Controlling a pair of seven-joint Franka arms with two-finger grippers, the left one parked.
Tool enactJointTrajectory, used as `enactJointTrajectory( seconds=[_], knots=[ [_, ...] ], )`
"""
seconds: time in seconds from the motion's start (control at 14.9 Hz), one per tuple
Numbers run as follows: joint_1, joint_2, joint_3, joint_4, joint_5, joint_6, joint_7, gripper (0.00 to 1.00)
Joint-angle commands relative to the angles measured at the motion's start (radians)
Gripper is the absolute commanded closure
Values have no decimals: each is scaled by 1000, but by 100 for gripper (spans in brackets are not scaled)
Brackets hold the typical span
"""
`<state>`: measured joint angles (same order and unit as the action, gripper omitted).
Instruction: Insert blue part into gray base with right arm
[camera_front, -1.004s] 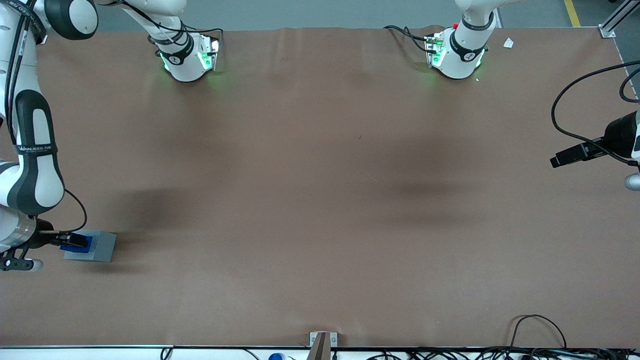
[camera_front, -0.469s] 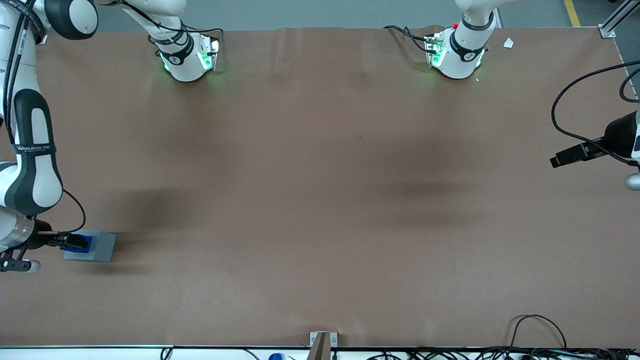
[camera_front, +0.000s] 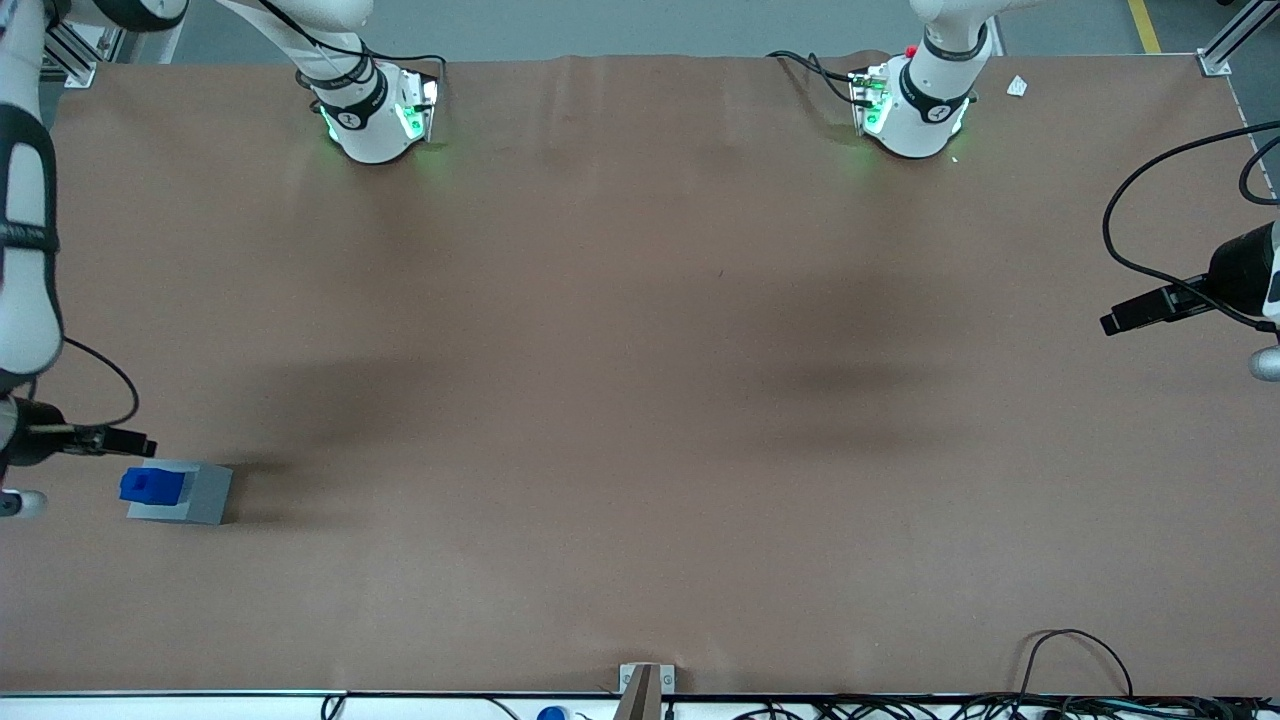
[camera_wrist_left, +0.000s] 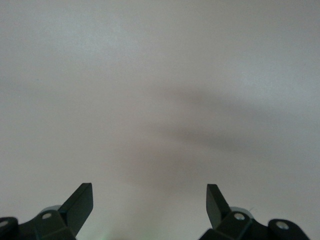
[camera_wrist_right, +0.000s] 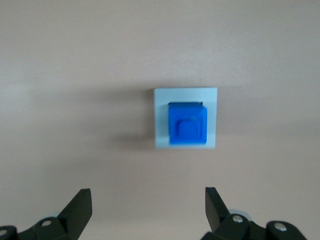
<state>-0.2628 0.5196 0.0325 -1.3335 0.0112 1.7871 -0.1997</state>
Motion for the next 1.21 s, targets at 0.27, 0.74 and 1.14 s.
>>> enactJointTrajectory(
  seconds=[0.27, 0.74, 1.14],
  knots=[
    [75, -298, 0, -84, 38, -201, 106, 0],
    [161, -467, 0, -138, 23, -285, 149, 0],
    [178, -507, 1, -206, -17, -258, 186, 0]
  ],
)
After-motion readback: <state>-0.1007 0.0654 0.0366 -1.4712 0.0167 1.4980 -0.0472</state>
